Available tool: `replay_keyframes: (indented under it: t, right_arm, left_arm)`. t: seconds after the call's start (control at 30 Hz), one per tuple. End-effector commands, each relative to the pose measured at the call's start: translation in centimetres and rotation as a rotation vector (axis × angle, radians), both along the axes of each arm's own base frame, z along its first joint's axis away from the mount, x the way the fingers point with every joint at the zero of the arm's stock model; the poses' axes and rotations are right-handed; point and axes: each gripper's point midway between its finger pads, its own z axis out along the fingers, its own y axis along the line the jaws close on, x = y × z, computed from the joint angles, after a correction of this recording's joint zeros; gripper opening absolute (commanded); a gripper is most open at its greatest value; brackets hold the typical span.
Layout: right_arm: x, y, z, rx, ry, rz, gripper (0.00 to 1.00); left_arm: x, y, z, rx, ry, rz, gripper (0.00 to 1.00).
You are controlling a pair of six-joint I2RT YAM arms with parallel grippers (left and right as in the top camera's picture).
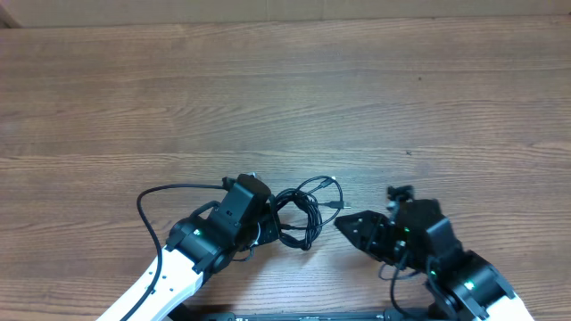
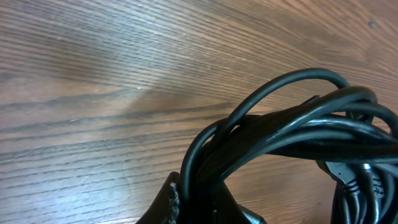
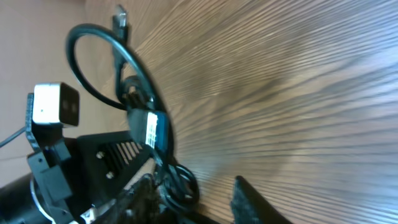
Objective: Untangle cables
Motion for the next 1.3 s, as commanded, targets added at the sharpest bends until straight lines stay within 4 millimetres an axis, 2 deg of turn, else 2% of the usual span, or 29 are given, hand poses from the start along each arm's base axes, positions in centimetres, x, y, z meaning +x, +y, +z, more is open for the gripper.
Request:
replay_keyframes:
  t: [0.0,0.13,0.2,0.43,0.6,0.83,1.07,1.27]
  right_arm:
    - [-0.3,1.6,0.4,0.033,0.025,0.038,0.32]
    - [-0.2,2.1,0.1,0.030,0.039,0.036,0.33]
    - [-0.1,2.2,-0.1,0.027,0.040,0.035,0.33]
    - [0.4,3.1,-1.7,0.014,0.108,0.023,0.33]
    - [0.8,4.3,-2.8,0.017,0.138,0.039,0.32]
    - [2.5,5.2,-1.4,0.064,0.054,0.026,0.31]
    - [2.0,3.9,-3.2,-0.015,0.101,-0.005,0.04]
    - [2.1,2.4,-4.6,-0.118,0.084,-0.022,0.04]
  left_arm:
    - [0.1,1.1,-0.4,0.063,-0.007,0.034,0.04]
    - [-0.6,5.0,-1.7,0.224,0.032,0.174,0.04]
    - [-1.1,5.8,-2.0,0.238,0.065,0.238,0.04]
    - [-0.7,3.0,-1.3,0.106,0.072,0.200,0.04]
    - [-0.9,2.5,-1.3,0.110,0.059,0.163,0.04]
    - [-1.1,2.4,-1.3,0.116,0.056,0.142,0.04]
    - [-0.9,2.1,-1.1,0.101,0.052,0.139,0.04]
    - [-1.1,2.4,-1.3,0.114,0.059,0.140,0.04]
